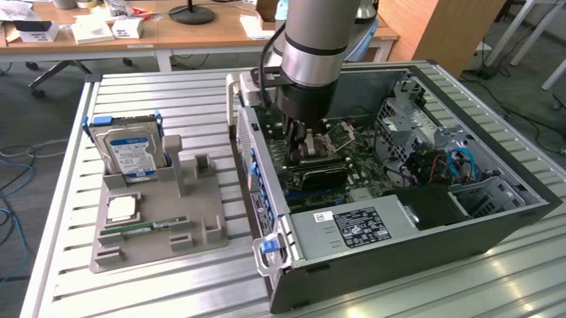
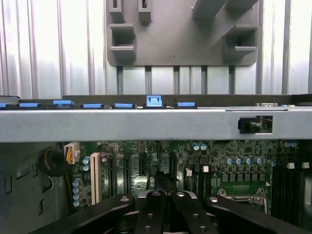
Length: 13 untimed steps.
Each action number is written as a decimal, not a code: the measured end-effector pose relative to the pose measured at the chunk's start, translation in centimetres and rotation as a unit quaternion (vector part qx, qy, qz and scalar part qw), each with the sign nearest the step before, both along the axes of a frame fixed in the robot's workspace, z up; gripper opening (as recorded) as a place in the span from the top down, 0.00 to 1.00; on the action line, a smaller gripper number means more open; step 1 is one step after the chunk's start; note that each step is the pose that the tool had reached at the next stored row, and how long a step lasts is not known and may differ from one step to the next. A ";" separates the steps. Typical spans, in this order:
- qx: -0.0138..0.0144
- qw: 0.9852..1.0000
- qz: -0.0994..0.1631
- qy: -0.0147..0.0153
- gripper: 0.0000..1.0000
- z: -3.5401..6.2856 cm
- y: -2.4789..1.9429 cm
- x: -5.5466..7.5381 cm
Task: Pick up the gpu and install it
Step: 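Press down on the gpu until it lock into place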
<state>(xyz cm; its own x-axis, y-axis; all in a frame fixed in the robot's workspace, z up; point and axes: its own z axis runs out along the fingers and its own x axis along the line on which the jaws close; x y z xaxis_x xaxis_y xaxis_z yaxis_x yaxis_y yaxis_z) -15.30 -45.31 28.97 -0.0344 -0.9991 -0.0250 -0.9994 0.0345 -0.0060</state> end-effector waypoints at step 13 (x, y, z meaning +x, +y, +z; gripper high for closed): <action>-0.001 1.000 0.000 -0.001 0.89 0.00 0.05 -1.9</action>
<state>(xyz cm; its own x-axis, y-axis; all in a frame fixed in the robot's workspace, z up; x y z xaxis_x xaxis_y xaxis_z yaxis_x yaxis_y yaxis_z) -17.15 -45.26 28.96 -0.0348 -0.9991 -0.0229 -0.9994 0.0350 -0.0083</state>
